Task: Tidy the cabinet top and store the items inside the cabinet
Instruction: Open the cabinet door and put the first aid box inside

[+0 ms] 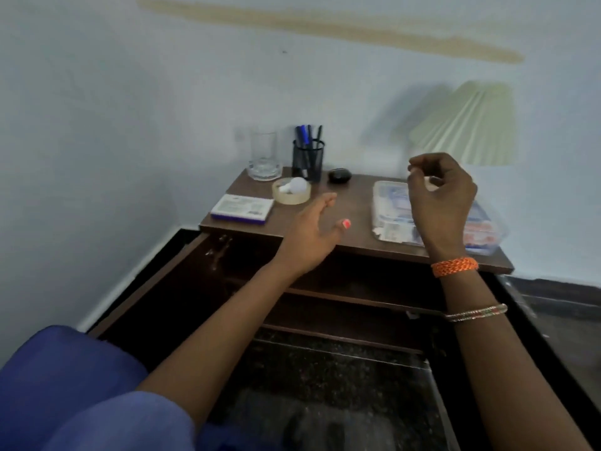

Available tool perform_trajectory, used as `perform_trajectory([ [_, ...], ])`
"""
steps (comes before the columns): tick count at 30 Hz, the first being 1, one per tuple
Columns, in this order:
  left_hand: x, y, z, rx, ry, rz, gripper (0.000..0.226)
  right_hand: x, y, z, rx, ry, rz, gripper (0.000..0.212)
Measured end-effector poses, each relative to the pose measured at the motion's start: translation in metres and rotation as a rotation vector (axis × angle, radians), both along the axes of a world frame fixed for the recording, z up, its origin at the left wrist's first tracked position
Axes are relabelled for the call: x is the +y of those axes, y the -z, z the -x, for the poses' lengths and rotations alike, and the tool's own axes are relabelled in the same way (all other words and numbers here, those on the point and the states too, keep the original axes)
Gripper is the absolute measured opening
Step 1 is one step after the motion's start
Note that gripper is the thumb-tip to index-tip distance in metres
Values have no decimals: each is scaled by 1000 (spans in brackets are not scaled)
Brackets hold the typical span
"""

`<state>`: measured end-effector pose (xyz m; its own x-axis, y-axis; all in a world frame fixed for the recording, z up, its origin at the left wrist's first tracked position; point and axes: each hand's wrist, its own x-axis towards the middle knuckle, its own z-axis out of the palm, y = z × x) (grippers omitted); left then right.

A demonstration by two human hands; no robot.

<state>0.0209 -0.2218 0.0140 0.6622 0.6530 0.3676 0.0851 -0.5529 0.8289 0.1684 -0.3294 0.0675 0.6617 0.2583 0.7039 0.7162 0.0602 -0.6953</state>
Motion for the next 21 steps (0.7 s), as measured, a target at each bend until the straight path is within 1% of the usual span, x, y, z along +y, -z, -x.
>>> perform_trajectory([
  [3, -10, -4, -38, 17, 34, 79, 53, -33, 18, -48, 69, 177, 13, 16],
  [6, -19, -7, -75, 38, 29, 247, 64, -55, 37, -84, 173, 305, 6, 20],
  [8, -24, -5, -96, 57, 28, 326, 77, -62, 42, -102, 331, 346, -27, 30],
  [10, -29, -3, -112, 87, 39, 349, 88, -63, 43, -120, 530, 326, -25, 45],
  [11, -30, -3, -120, 101, 43, 355, 90, -62, 46, -129, 605, 305, -6, 53],
  [13, -32, -4, -133, 105, 42, 374, 83, -58, 55, -140, 703, 289, 48, 61],
  [15, -29, -2, -141, 89, 34, 419, 75, -53, 71, -141, 750, 293, 40, 65],
  [17, -21, 10, -143, 77, 58, 472, 84, -49, 85, -137, 733, 303, -25, 59],
  [19, -14, 22, -141, 98, 96, 518, 98, -44, 90, -135, 685, 332, -37, 45],
  [20, -11, 28, -140, 102, 99, 542, 96, -43, 90, -135, 661, 342, -24, 39],
  [21, -9, 31, -141, 83, 94, 558, 86, -42, 90, -135, 633, 339, -18, 32],
])
